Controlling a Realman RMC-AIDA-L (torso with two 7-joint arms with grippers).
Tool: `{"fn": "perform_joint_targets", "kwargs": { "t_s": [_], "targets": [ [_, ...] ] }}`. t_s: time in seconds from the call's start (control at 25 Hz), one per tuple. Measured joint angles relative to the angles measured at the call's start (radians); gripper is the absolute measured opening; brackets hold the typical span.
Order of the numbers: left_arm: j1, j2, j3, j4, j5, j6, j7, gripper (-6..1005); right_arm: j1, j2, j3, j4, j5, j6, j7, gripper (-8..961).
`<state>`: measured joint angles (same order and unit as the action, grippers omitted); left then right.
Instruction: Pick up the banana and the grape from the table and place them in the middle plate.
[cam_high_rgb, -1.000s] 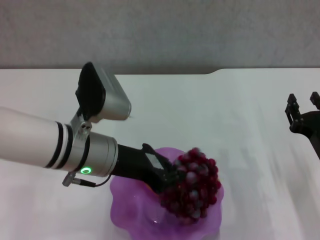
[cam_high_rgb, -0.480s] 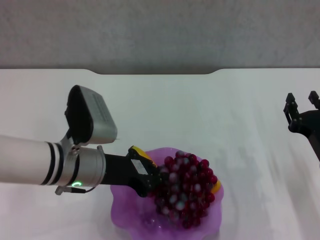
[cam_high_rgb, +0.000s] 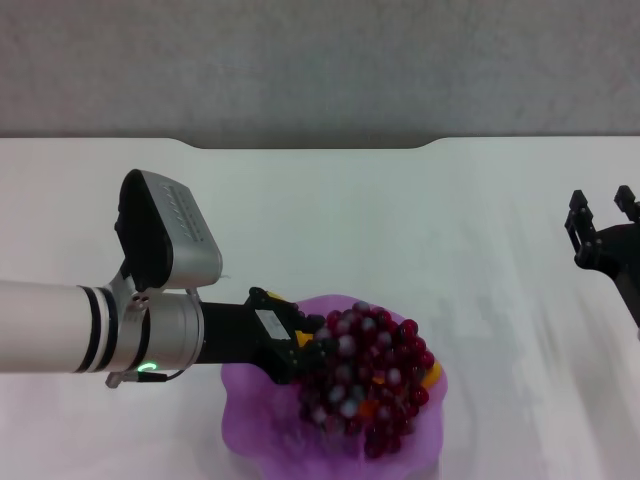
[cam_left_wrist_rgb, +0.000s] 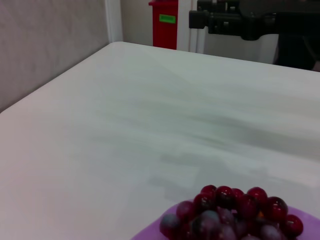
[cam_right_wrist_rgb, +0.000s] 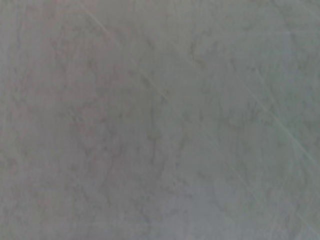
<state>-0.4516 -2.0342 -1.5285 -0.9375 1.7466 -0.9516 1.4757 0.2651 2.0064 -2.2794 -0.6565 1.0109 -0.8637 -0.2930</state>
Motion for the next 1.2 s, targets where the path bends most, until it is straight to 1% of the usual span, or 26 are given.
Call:
{"fn": "perform_joint_targets", "kwargs": {
  "t_s": [0.16,0.32,0.56,0.68,0.76,0.84,0.96,1.08,1.2],
  "targets": [
    [0.024,0.002,0.000,-0.033,0.000,0.003,-0.006,280,-0.001,0.000,0.000,0.000,0.000,0.000,0.000,520],
    [0.066,0.005,-0.001,-0.115,0.003,-0.004,-0.007,364,-0.003,0.000,0.000,0.000,0.000,0.000,0.000,520],
    [0.170,0.003,-0.012,-0.327,-0.006,0.003,-0.005,577,-0.004,0.000,0.000,-0.001,0.000,0.000,0.000,520],
    [0.198,0.003,-0.028,-0.398,-0.057,0.016,0.023,715,-0.005,0.000,-0.001,-0.005,0.000,0.000,0.000,520],
    [0.201,0.003,-0.056,-0.399,-0.122,0.025,0.072,807,-0.002,0.000,-0.004,-0.007,0.000,0.000,0.000,521],
    [0.202,0.003,-0.092,-0.380,-0.202,0.029,0.133,841,0.001,0.000,-0.011,-0.015,0.000,-0.002,0.000,521],
    [0.210,0.001,-0.155,-0.324,-0.360,0.033,0.255,891,0.002,-0.001,-0.015,-0.025,-0.001,-0.012,-0.001,521],
    [0.230,-0.001,-0.216,-0.268,-0.504,0.046,0.378,891,-0.004,0.000,-0.017,-0.028,-0.015,-0.041,-0.002,521],
    [0.259,-0.001,-0.259,-0.240,-0.628,0.059,0.471,891,-0.007,0.001,-0.017,-0.030,-0.026,-0.079,-0.002,521]
  ]
}}
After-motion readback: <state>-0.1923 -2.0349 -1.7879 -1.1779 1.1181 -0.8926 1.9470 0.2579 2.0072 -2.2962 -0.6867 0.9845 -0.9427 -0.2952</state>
